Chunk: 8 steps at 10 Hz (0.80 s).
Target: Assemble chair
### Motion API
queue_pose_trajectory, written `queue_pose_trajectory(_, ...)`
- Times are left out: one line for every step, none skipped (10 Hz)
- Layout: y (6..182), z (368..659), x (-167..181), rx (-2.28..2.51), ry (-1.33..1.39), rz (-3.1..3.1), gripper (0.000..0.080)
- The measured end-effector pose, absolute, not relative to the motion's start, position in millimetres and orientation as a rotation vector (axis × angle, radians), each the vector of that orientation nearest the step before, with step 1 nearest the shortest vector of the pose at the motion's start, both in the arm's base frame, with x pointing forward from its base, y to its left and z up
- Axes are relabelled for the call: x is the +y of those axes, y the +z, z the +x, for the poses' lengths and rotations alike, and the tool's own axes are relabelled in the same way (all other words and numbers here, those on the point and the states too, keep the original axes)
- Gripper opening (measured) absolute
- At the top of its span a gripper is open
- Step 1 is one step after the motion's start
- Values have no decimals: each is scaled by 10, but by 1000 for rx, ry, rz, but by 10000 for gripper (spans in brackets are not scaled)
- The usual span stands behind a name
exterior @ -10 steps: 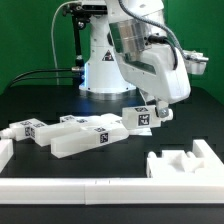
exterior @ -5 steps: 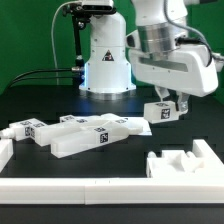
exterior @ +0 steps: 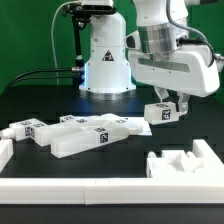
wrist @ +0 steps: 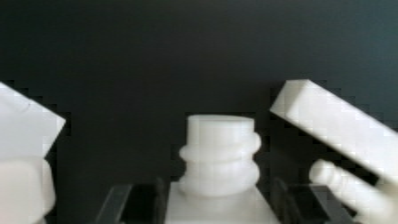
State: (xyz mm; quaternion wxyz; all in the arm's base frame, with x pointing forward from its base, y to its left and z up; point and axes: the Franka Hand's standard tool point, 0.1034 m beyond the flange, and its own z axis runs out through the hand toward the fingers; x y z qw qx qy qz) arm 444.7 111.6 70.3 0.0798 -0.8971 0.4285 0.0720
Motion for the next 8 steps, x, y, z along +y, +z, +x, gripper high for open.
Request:
queue_pose_trajectory(581, 4364, 1141, 1146, 192, -2754, 284)
queue_pose_trajectory(404, 4269, 1159, 1000, 177, -2825, 284)
queue_pose_trajectory(363, 4251, 1172, 1077, 132, -2808, 284)
queue_pose_trajectory(363, 4241, 1177, 1062, 137, -2815, 284)
queue_pose_trajectory(359, 4240, 1173, 1063, 138, -2815, 284)
queue_pose_trajectory(340, 4227, 1174, 1062, 142, -2818, 284)
queue_pose_trajectory(233, 4168, 1194, 993, 87, -2859, 284)
queue_pose_trajectory(142, 4102, 1132, 1015, 42, -2850, 284)
